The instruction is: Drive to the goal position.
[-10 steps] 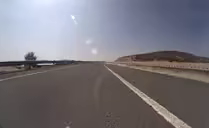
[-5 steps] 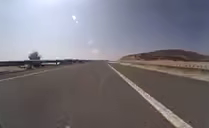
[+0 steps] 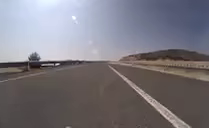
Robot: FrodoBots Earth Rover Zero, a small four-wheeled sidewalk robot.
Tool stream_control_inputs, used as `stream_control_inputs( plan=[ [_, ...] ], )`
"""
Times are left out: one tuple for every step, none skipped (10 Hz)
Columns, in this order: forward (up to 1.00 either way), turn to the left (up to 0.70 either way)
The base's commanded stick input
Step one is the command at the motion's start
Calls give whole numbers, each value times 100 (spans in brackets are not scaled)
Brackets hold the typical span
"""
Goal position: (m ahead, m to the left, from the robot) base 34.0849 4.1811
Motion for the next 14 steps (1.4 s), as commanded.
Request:
stream_control_inputs(
  plan=[
    [100,0],
    [100,0],
    [100,0],
    [100,0],
    [100,0],
    [100,0],
    [100,0],
    [100,0],
    [100,0],
    [100,0],
    [100,0],
    [100,0],
    [100,0],
    [100,0]
  ],
)
